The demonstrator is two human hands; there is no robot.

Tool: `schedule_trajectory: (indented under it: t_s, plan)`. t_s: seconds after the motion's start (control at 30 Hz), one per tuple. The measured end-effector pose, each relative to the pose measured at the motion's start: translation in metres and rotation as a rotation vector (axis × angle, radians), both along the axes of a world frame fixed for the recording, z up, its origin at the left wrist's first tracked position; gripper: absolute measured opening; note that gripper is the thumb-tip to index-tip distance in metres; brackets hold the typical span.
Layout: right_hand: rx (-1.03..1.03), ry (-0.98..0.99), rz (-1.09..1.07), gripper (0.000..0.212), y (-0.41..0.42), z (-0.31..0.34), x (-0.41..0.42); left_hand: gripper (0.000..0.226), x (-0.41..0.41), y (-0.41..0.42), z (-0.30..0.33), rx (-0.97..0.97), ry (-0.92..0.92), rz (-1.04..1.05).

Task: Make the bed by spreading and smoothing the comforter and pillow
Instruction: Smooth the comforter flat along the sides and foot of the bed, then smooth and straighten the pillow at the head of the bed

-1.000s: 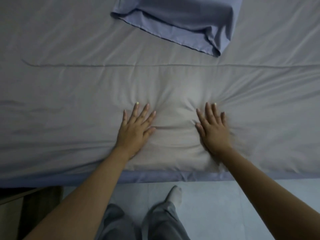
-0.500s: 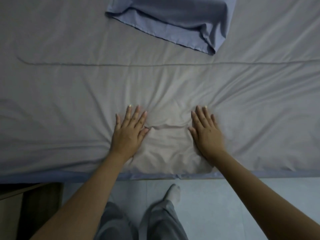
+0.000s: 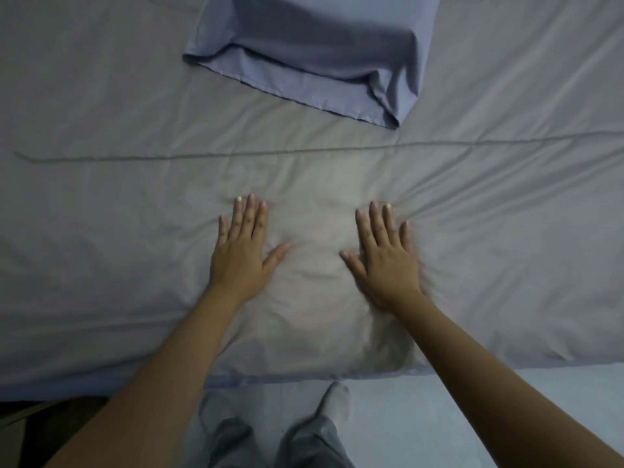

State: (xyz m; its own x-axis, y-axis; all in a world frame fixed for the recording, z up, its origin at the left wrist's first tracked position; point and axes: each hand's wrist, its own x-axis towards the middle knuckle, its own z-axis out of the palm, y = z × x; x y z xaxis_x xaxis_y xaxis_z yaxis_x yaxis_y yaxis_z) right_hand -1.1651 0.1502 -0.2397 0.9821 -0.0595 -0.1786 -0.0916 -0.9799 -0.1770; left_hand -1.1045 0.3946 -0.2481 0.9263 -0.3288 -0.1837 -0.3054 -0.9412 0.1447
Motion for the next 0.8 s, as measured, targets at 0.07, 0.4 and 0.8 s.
schedule_trajectory:
  t_s: [0.07,0.4,0.8]
  plan:
    - [0.030,-0.024,-0.018,0.080,-0.002,0.001,0.011,0.091,0.007,-0.005,0.004,-0.024,-0.055,0.015]
    - [0.058,0.020,-0.053,0.090,-0.015,0.002,0.061,0.094,0.066,-0.011,-0.007,-0.070,0.011,0.038]
    - [0.763,-0.422,-0.784,0.111,-0.081,0.089,0.308,0.107,0.361,-0.075,0.112,-0.718,-0.195,0.337]
